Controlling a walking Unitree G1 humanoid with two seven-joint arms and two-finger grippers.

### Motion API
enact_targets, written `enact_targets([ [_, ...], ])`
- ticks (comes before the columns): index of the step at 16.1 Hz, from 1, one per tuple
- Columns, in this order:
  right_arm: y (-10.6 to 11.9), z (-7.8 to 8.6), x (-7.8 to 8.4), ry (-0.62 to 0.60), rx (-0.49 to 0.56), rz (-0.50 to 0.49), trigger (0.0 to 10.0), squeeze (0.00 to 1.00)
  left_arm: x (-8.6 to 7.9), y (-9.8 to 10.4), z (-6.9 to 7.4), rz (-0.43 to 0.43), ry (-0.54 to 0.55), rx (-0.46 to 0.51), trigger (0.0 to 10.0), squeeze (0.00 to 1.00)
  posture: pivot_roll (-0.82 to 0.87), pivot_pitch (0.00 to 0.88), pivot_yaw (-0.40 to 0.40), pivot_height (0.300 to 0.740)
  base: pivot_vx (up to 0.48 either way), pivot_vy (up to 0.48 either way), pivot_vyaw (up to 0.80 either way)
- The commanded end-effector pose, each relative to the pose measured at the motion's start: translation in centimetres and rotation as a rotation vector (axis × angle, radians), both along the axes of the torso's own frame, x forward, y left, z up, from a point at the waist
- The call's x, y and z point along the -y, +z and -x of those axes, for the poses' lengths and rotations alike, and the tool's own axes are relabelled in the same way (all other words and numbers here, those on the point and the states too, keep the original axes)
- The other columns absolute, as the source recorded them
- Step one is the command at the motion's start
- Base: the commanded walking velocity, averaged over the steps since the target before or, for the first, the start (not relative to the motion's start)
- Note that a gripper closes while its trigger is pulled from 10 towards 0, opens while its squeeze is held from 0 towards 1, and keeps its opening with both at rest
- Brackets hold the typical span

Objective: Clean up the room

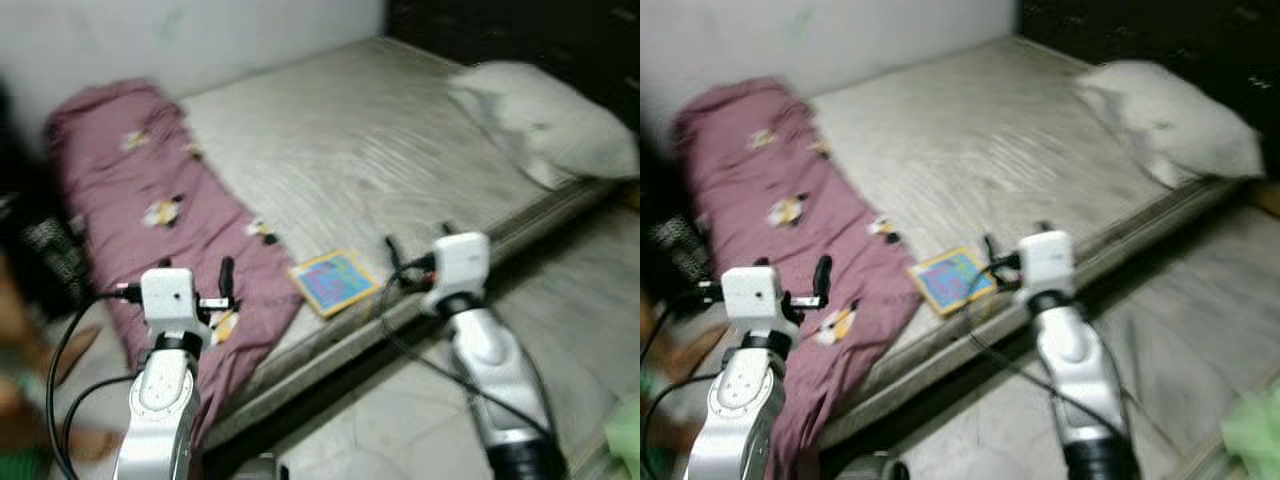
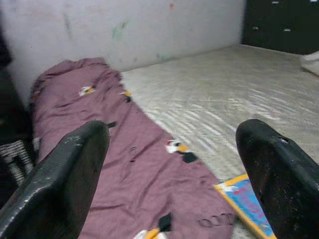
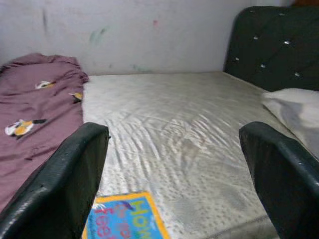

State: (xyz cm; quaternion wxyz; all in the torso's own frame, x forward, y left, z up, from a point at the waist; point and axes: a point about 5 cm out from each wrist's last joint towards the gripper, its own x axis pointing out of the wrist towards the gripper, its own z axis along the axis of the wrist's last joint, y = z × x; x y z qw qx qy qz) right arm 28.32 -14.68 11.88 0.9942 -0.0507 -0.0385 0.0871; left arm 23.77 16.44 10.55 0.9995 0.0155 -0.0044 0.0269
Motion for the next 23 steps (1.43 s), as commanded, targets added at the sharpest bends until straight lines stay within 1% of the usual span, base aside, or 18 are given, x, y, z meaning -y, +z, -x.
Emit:
enact_targets([
  [1, 0.2, -0.3, -1.0, 0.024, 0.002, -0.018, 10.0, 0.00, -0.6, 0.0, 0.1, -0.016, 0.010, -0.013, 10.0, 0.00, -0.01, 0.043, 0.034, 0.740, 0.000, 0.000, 0.72],
  [2, 0.1, -0.3, -0.8, 0.011, -0.003, -0.019, 10.0, 0.00, -0.6, 0.1, 0.0, -0.026, 0.010, -0.008, 10.0, 0.00, -0.01, 0.045, 0.037, 0.740, 0.000, 0.000, 0.72],
  [3, -0.1, -0.1, -0.8, 0.008, -0.010, -0.011, 10.0, 0.00, -1.0, 0.3, -0.3, -0.074, 0.025, 0.012, 10.0, 0.00, -0.02, 0.050, 0.042, 0.740, 0.000, 0.000, 0.71],
  [6, -0.2, 0.0, -0.7, -0.005, -0.018, -0.016, 10.0, 0.00, -1.1, 0.3, -0.4, -0.078, 0.025, 0.011, 10.0, 0.00, -0.02, 0.054, 0.041, 0.740, 0.000, 0.000, 0.70],
  [7, -0.2, 0.1, -0.7, -0.003, -0.018, -0.034, 10.0, 0.00, -1.0, 0.4, -0.5, -0.082, 0.025, 0.016, 10.0, 0.00, -0.02, 0.054, 0.038, 0.740, 0.000, 0.000, 0.66],
  [8, -0.5, 0.0, -0.6, -0.021, -0.036, -0.043, 10.0, 0.00, -0.9, 0.5, -0.7, -0.095, 0.024, 0.028, 10.0, 0.00, -0.01, 0.054, 0.030, 0.740, 0.000, 0.000, 0.00],
  [10, -0.6, -0.2, -0.6, -0.036, -0.056, -0.052, 10.0, 0.00, -0.5, 0.6, -0.8, -0.081, 0.001, 0.040, 10.0, 0.00, -0.02, 0.052, 0.024, 0.740, 0.000, 0.000, 0.00],
  [11, -0.6, -0.3, -0.6, -0.046, -0.055, -0.020, 10.0, 0.00, -0.4, 0.6, -0.7, -0.076, -0.002, 0.043, 10.0, 0.00, -0.02, 0.052, 0.023, 0.740, 0.000, 0.000, 0.00],
  [12, -0.6, -0.3, -0.3, -0.082, -0.016, 0.018, 10.0, 0.00, -0.7, 0.5, -0.5, -0.074, 0.010, 0.037, 10.0, 0.00, -0.01, 0.049, 0.024, 0.740, 0.000, 0.000, 0.00],
  [13, -0.7, -0.3, -0.2, -0.089, -0.012, -0.009, 10.0, 0.00, -0.8, 0.4, -0.5, -0.070, 0.012, 0.034, 10.0, 0.00, -0.01, 0.048, 0.028, 0.740, 0.000, 0.000, 0.00],
  [14, -0.6, -0.2, 0.1, -0.131, -0.005, 0.006, 10.0, 0.00, -0.8, 0.4, -0.6, -0.067, 0.013, 0.034, 10.0, 0.00, -0.02, 0.047, 0.031, 0.740, 0.000, 0.000, 0.00],
  [15, -0.5, -0.2, 0.2, -0.147, 0.011, 0.030, 10.0, 0.00, -0.8, 0.4, -0.7, -0.058, 0.004, 0.034, 10.0, 0.00, -0.02, 0.048, 0.034, 0.740, 0.000, 0.000, 0.00],
  [17, -0.7, -0.1, 0.3, -0.146, -0.025, 0.034, 10.0, 0.00, -0.4, 0.6, -1.0, -0.036, -0.028, 0.044, 10.0, 0.00, -0.03, 0.046, 0.035, 0.740, 0.000, 0.000, 0.00],
  [19, -0.3, 0.0, 0.3, -0.111, 0.015, 0.058, 10.0, 0.00, -0.1, 0.7, -1.2, -0.030, -0.051, 0.057, 10.0, 0.00, -0.03, 0.045, 0.030, 0.740, 0.176, 0.000, 0.00],
  [20, -0.1, -0.2, 0.4, -0.123, 0.033, 0.078, 10.0, 0.00, 0.0, 0.8, -1.2, -0.029, -0.055, 0.060, 10.0, 0.00, -0.03, 0.046, 0.025, 0.740, 0.405, 0.000, 0.00],
  [23, 0.3, -0.7, 0.7, -0.117, 0.039, 0.079, 10.0, 0.00, 0.1, 0.7, -1.1, -0.023, -0.056, 0.060, 10.0, 0.00, -0.03, 0.045, 0.012, 0.740, 0.410, 0.000, 0.71],
])
